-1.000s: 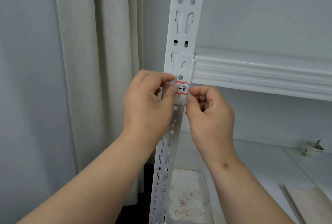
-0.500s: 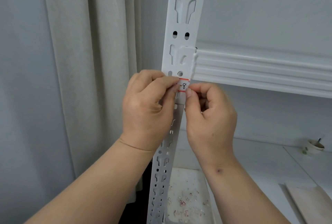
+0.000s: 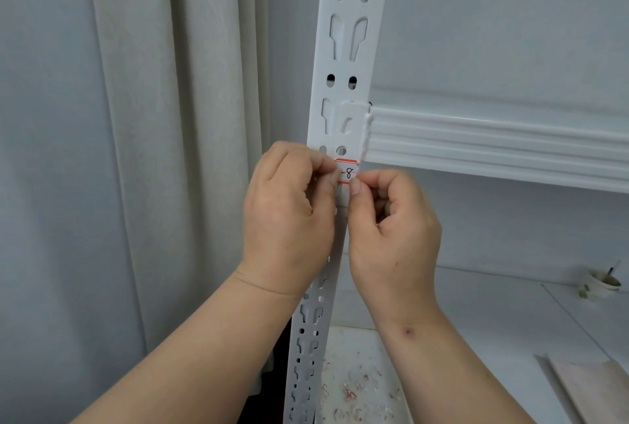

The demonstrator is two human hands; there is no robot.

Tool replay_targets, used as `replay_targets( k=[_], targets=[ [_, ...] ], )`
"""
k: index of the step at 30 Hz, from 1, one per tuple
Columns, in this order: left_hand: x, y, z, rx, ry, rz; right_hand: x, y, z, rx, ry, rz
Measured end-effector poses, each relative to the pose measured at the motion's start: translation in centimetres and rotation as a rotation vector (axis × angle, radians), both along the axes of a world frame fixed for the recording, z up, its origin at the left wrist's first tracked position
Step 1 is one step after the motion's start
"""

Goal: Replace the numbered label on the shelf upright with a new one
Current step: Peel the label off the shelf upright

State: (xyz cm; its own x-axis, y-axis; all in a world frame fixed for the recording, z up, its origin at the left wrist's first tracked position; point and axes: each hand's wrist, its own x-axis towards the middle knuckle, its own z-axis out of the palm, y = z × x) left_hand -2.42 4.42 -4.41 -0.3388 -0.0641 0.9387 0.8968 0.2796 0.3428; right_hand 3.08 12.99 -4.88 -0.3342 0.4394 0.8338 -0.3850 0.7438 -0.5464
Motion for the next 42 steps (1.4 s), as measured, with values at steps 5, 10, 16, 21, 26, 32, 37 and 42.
replay_targets(
  k=[5,10,16,21,26,32,37,42],
  targets=[
    [0.7,-0.2,0.2,0.073,-0.128,-0.064,0.3,0.1,-0.1,0.015,-0.02,0.003],
    [0.2,-0.1,1.0,-0.008,-0.03,0.013,0.2,0.1,0.0,0.023,-0.011,0.013],
    [0.0,-0.2,0.9,-0.083,0.079,0.109,0.1,0.1,-0.1,0.037,0.0,0.005],
    [0.1,-0.1,1.0,-0.122,0.058,0.17,0.2,0.2,-0.1,0.044,-0.005,0.014],
    [0.3,-0.1,1.5,-0.184,0.08,0.204,0.2,0.1,-0.1,0.031,-0.013,0.018],
    [0.5,-0.2,0.6,-0.156,0.024,0.119,0.5,-0.1,-0.2,0.024,-0.029,0.027],
    [0.8,-0.4,0.5,-0.058,-0.075,0.05,0.7,0.0,-0.2,0.025,-0.05,0.03],
    [0.5,-0.3,1.5,-0.132,-0.009,0.101,0.6,-0.1,0.0,0.029,-0.039,0.039]
  ],
)
